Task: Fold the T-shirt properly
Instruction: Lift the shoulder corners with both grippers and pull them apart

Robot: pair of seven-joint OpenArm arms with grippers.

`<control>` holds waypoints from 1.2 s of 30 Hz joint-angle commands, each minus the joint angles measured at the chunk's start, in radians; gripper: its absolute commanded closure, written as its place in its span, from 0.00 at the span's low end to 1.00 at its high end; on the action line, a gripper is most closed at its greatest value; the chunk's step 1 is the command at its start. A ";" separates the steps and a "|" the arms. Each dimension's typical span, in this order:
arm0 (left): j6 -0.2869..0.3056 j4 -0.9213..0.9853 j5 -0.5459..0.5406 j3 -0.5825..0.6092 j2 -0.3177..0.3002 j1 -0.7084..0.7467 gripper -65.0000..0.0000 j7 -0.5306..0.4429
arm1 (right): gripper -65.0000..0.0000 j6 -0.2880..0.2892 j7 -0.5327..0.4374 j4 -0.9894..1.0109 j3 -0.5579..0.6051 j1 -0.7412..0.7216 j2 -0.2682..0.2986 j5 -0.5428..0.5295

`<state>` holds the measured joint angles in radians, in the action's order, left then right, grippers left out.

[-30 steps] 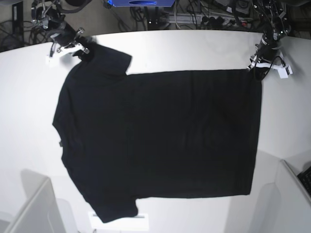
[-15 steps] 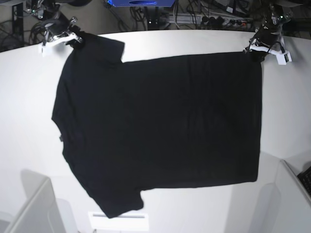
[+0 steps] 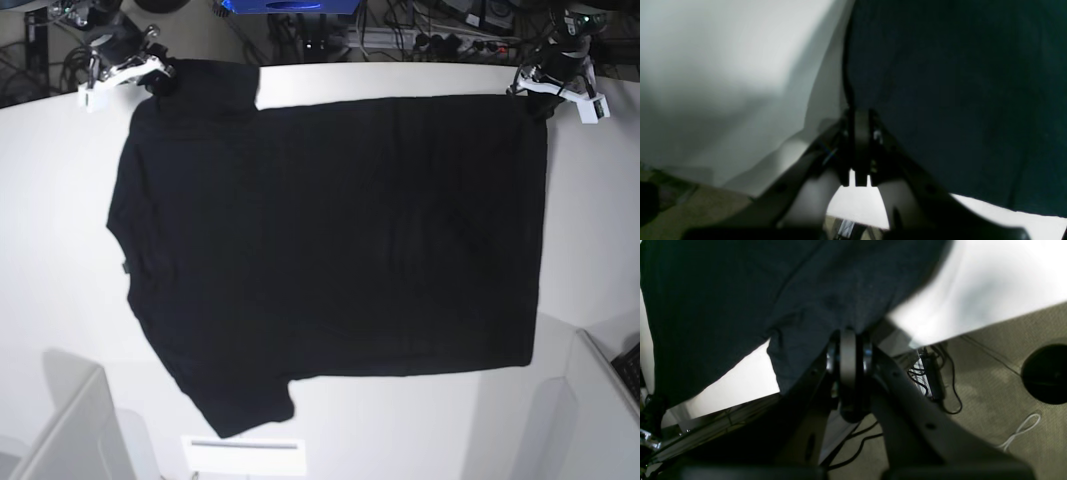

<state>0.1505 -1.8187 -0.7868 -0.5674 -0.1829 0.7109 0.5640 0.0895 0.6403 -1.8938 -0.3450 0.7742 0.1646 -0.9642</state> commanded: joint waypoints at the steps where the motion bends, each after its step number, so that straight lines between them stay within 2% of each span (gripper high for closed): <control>1: 0.002 -0.031 -0.007 -0.006 -0.010 -0.006 1.00 -0.023 | 1.00 0.005 -0.014 -0.029 -0.004 -0.003 0.008 -0.012; 10: -0.001 -0.060 -0.007 -0.006 -0.010 -0.023 1.00 -0.022 | 1.00 0.002 -0.010 -0.076 0.001 -0.068 0.010 -0.012; 16: -0.004 -0.062 0.056 -0.006 -0.007 -0.066 1.00 -0.020 | 1.00 0.002 0.092 -0.076 -0.007 -0.155 0.008 -0.011; 20: -0.004 -0.062 0.091 -0.006 -0.007 -0.084 1.00 -0.020 | 1.00 -0.001 0.115 -0.072 -0.007 -0.209 0.008 -0.011; 24: -0.004 -0.062 0.100 -0.006 -0.010 -0.101 1.00 -0.020 | 1.00 -0.061 0.169 -0.069 -0.007 -0.276 0.008 -0.009; 27: -0.004 -0.062 0.165 -0.006 -0.010 -0.129 1.00 -0.020 | 1.00 -0.084 0.207 -0.068 -0.007 -0.333 0.008 -0.008; 29: -0.004 -0.059 0.209 -0.006 -0.010 -0.149 1.00 0.009 | 1.00 -0.090 0.223 -0.068 -0.007 -0.368 0.008 -0.008; 31: -0.004 -0.060 0.234 -0.006 -0.008 -0.181 1.00 0.080 | 1.00 -0.090 0.240 -0.060 -0.007 -0.402 0.008 -0.006; 36: -0.002 -0.059 0.240 -0.007 -0.008 -0.241 1.00 0.153 | 1.00 -0.116 0.270 -0.014 -0.002 -0.471 0.008 -0.006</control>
<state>0.1463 -1.8606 -0.5434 -0.5671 -0.1802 0.4656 0.7303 -0.0296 0.9222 -1.8927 -0.3450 0.3099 0.1635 -0.9569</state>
